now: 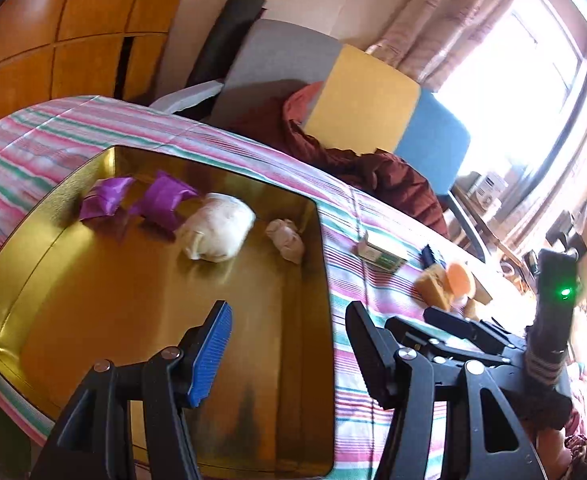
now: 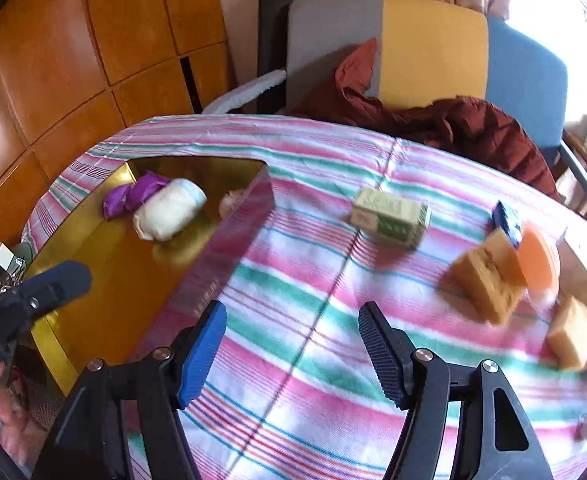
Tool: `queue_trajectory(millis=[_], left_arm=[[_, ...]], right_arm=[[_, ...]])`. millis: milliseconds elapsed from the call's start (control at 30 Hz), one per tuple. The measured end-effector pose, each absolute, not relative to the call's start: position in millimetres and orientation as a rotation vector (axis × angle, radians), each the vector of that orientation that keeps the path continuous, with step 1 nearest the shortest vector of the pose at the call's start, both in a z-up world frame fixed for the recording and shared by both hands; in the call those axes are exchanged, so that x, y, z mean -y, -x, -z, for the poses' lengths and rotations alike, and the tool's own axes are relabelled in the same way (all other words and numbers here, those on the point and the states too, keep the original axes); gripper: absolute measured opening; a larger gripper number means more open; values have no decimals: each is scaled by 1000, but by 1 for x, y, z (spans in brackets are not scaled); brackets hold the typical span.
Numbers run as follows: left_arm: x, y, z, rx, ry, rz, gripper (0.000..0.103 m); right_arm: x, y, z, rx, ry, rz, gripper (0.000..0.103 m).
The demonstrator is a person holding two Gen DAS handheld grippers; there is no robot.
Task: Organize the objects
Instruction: 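Move both tools back from the tray toward the remaining items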
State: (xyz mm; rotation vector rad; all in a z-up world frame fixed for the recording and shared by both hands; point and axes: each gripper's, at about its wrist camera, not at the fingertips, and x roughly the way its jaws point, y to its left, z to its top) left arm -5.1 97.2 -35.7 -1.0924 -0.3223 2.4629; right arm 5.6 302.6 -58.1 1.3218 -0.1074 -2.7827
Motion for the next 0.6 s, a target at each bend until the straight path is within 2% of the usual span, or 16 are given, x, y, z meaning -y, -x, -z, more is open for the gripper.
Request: queue_trajectory(millis=[367,600], left_arm=[[-150,-35,28,97,992,-2287,60],[-176,-63,31,3,953,-2193,60]], right_arm=[[-366,-51,89,227,-1562,2797,70],[-457,-83,68,355,-1653,2983,70]])
